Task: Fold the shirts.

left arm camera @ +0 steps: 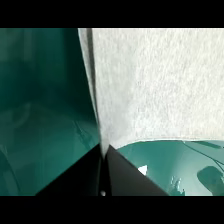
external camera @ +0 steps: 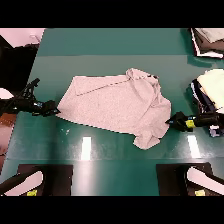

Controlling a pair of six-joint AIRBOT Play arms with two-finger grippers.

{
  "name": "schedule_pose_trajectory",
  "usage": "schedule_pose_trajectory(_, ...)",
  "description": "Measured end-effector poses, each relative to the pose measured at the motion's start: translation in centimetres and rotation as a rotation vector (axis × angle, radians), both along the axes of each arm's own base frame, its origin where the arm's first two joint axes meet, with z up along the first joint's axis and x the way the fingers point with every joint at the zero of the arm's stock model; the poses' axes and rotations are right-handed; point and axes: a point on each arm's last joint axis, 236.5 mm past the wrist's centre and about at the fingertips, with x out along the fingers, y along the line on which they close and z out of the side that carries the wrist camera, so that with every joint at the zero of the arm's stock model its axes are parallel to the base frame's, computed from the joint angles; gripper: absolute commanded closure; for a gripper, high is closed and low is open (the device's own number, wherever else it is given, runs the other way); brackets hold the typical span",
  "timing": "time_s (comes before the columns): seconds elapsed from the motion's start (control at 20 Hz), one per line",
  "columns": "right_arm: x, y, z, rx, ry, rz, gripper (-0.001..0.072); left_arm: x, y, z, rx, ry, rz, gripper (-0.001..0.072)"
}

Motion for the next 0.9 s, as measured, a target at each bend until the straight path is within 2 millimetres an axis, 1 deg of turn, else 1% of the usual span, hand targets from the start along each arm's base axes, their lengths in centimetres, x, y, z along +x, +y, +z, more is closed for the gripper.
schedule_pose_trajectory(0.05,0.0,0.1,-0.2,0.009,0.003,-0.003,0.0433,0.0,0.0,0.0,0.000,0.000,0.000,0.0686)
schedule_pose_trajectory(0.1,0.0,0.2,-0.3,0.015,0.002,-0.003,0.0650,-0.1,0.0,0.0,-0.001,0.002,-0.002,0.0686)
schedule_pose_trajectory(0.15,-0.1,0.2,-0.6,0.009,0.001,0.002,0.0695,-0.2,-0.1,0.0,-0.002,0.005,-0.004,0.0686)
schedule_pose_trajectory(0.25,-0.1,0.2,-0.5,0.002,-0.019,0.022,0.0696,-0.2,-0.1,0.0,-0.003,0.005,-0.004,0.0686)
schedule_pose_trajectory(0.3,0.0,0.1,-0.1,-0.004,-0.036,0.028,0.0697,-0.2,-0.1,0.1,-0.003,0.005,-0.004,0.0686)
schedule_pose_trajectory(0.35,0.4,0.1,0.6,-0.010,-0.066,0.031,0.0697,0.0,-0.1,0.3,-0.002,0.001,-0.004,0.0686)
schedule_pose_trajectory(0.4,1.0,-0.1,1.5,-0.026,-0.105,0.036,0.0698,0.2,0.0,0.8,-0.001,-0.010,-0.003,0.0686)
schedule_pose_trajectory(0.45,2.0,-0.5,2.9,-0.052,-0.160,0.037,0.0698,0.8,0.1,1.7,0.005,-0.037,0.000,0.0686)
schedule_pose_trajectory(0.5,3.0,-0.9,4.7,-0.076,-0.221,0.040,0.0698,1.5,0.3,3.1,0.012,-0.076,0.006,0.0686)
schedule_pose_trajectory(0.55,4.5,-1.5,7.2,-0.109,-0.302,0.039,0.0698,2.5,0.5,5.2,0.023,-0.132,0.010,0.0686)
schedule_pose_trajectory(0.6,6.0,-2.1,10.2,-0.145,-0.389,0.033,0.0698,3.6,0.7,7.7,0.036,-0.201,0.013,0.0686)
schedule_pose_trajectory(0.65,7.4,-2.5,13.4,-0.177,-0.478,0.028,0.0698,4.7,1.0,10.9,0.052,-0.284,0.019,0.0686)
schedule_pose_trajectory(0.7,8.7,-2.9,17.5,-0.214,-0.582,0.022,0.0698,5.5,1.1,14.5,0.068,-0.370,0.024,0.0686)
schedule_pose_trajectory(0.75,9.6,-3.2,21.5,-0.252,-0.679,0.016,0.0698,6.2,1.2,18.7,0.085,-0.473,0.028,0.0686)
schedule_pose_trajectory(0.8,10.2,-3.5,25.8,-0.293,-0.778,0.011,0.0698,6.4,1.3,22.8,0.103,-0.568,0.028,0.0686)
schedule_pose_trajectory(0.85,10.4,-3.5,30.6,-0.340,-0.889,0.006,0.0698,6.2,1.2,27.5,0.123,-0.678,0.029,0.0686)
schedule_pose_trajectory(0.9,10.2,-3.5,35.1,-0.384,-0.990,0.002,0.0698,5.6,1.0,31.9,0.143,-0.780,0.029,0.0686)
